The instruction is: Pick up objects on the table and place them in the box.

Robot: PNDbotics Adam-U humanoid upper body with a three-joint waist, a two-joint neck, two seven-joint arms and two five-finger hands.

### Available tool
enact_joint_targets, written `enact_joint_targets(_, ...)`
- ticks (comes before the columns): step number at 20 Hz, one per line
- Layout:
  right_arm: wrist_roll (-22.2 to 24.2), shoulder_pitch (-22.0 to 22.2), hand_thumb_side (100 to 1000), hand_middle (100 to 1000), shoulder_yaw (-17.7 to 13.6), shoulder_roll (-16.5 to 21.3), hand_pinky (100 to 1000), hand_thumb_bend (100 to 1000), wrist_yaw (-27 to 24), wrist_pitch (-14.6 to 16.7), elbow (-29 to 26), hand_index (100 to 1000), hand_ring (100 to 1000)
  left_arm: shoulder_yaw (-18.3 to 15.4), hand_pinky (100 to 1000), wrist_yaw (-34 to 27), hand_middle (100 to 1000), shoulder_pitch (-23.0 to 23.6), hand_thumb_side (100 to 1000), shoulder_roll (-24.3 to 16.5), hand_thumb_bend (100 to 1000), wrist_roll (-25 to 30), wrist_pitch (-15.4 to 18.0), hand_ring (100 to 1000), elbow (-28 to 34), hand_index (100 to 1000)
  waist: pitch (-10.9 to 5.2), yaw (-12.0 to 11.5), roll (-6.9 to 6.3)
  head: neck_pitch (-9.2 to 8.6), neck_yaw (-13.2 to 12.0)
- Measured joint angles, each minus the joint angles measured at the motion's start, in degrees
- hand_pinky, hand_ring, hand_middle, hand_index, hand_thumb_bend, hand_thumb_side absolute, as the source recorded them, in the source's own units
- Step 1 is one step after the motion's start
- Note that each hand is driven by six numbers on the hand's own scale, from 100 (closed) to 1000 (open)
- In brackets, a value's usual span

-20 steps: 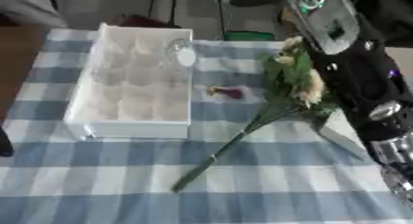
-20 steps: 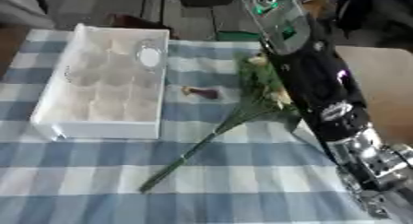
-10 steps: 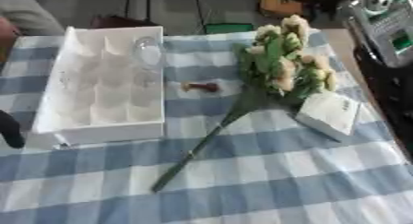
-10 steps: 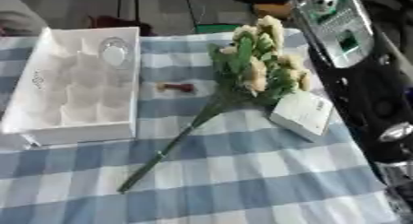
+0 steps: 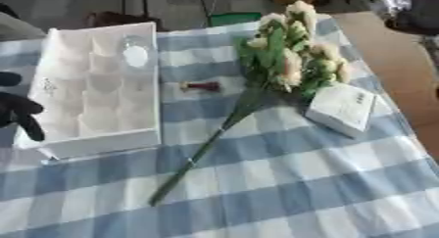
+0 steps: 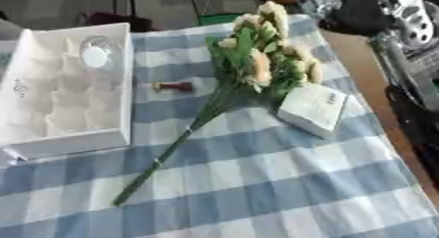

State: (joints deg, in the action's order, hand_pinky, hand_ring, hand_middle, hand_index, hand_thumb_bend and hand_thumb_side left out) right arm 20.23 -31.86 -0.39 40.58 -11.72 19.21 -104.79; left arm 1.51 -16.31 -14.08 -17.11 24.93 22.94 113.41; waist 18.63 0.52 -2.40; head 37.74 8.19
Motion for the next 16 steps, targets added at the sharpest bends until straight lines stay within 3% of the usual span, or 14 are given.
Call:
enact_joint_targets(3, 0.6, 2.62, 614, 819, -0.65, -0.01, 671, 100, 0.77, 0.36, -0.85, 900, 814, -0.01, 481, 1.86, 855, 0.09, 795, 0.0, 130, 0.0, 0.47, 773, 0.0, 758, 0.33, 0.68, -0.52, -0.03, -1.01)
enact_joint_targets(7, 2.04, 5.3, 646, 832, -1.05, -0.66, 691, 100, 3.35, 0.65, -1.46, 911, 828, -0.01, 500, 4.06, 879, 0.54, 803, 0.05, 125, 0.26, 1.29, 811, 0.0, 782, 0.93, 1.16, -1.09, -0.18, -1.91)
enact_joint_targets(16, 2.56, 8.29, 647, 827, -1.64, -2.71, 693, 100, 9.26, 0.83, -3.0, 909, 823, 0.03, 521, 6.56, 890, 1.01, 808, 0.62, 127, 0.35, 2.2, 832, 0.0, 786, 1.27, 1.46, -1.73, -0.35, -2.47)
